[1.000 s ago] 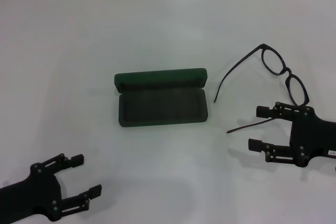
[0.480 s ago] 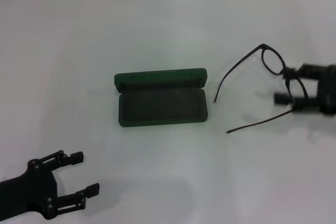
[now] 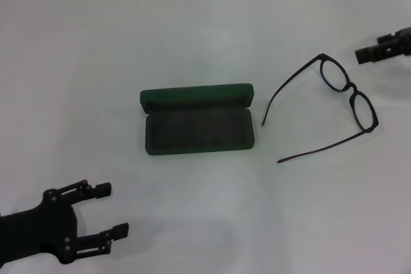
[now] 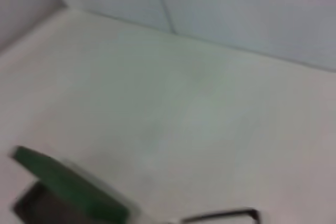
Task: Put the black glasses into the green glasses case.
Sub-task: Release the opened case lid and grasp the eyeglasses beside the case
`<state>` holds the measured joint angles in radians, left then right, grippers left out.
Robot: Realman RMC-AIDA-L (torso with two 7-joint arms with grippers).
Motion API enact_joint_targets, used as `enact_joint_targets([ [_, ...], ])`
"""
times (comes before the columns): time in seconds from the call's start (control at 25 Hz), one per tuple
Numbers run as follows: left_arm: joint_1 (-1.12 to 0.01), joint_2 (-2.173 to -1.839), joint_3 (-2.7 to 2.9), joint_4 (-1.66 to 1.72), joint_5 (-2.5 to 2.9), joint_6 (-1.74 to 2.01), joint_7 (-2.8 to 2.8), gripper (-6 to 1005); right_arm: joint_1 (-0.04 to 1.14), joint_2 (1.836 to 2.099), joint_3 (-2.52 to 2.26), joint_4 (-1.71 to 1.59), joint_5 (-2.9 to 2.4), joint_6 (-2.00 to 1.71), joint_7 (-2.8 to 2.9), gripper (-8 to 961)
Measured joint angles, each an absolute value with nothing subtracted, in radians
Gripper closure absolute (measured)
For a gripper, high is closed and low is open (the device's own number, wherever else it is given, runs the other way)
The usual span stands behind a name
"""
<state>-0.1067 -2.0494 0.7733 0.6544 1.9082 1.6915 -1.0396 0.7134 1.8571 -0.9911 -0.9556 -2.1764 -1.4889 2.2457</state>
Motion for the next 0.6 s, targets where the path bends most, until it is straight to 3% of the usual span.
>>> enact_joint_targets([
  [0.4, -0.133, -2.052, 0.773, 0.654, 1.926, 1.683, -1.035, 183, 0.973, 1.871, -0.995, -0.732, -2.539, -1.462, 2.493, 201],
  [0.6, -0.135, -2.053, 0.771, 0.653, 1.927, 1.681, -1.034, 183, 1.037, 1.913, -1.008, -0.673, -2.625, -1.42, 2.541, 204],
])
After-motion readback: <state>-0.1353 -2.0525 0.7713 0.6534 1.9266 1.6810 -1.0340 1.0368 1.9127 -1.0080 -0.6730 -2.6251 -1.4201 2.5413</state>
